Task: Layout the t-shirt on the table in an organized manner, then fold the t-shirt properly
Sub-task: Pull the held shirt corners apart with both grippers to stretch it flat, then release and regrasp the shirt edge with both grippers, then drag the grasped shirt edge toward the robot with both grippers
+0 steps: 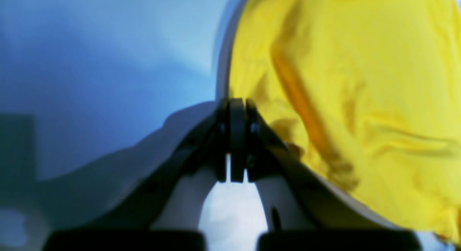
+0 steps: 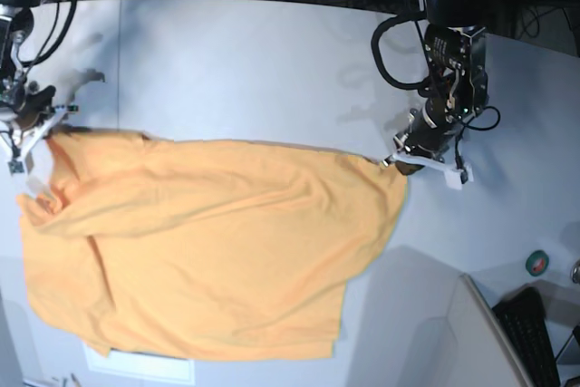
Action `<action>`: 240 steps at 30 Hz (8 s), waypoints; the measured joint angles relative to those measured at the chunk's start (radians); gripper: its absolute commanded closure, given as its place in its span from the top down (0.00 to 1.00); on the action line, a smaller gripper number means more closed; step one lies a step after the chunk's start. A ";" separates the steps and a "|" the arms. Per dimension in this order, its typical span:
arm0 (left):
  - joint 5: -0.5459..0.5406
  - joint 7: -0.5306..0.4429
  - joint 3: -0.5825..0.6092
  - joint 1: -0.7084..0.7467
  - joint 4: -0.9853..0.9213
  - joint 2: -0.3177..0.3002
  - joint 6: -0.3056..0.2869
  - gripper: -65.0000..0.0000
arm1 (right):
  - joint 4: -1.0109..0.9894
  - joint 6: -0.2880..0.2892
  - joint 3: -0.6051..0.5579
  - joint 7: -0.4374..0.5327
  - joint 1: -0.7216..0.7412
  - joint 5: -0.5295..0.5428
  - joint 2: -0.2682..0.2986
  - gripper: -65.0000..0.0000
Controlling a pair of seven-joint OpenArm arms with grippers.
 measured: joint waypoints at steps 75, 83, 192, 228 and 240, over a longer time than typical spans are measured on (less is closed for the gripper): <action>-0.001 0.069 0.014 0.443 0.458 -0.062 0.000 0.00 | 0.264 0.282 0.522 -0.411 -0.161 0.140 -0.226 0.00; 0.000 0.069 0.014 0.470 0.476 -0.070 0.005 0.00 | 0.263 0.282 0.521 -0.411 -0.158 0.141 -0.227 0.00; -0.008 0.034 -0.098 0.071 0.326 -0.024 0.003 0.91 | 0.155 0.158 0.541 -0.101 0.235 -0.152 -0.229 0.50; -0.031 -0.051 -0.214 0.061 -0.025 0.089 -0.095 0.00 | -0.492 0.171 0.845 0.021 0.227 0.227 -0.095 0.00; -0.016 -0.016 -0.211 0.282 0.180 0.043 -0.090 0.00 | -0.484 0.209 0.840 -0.039 0.148 0.292 -0.092 0.00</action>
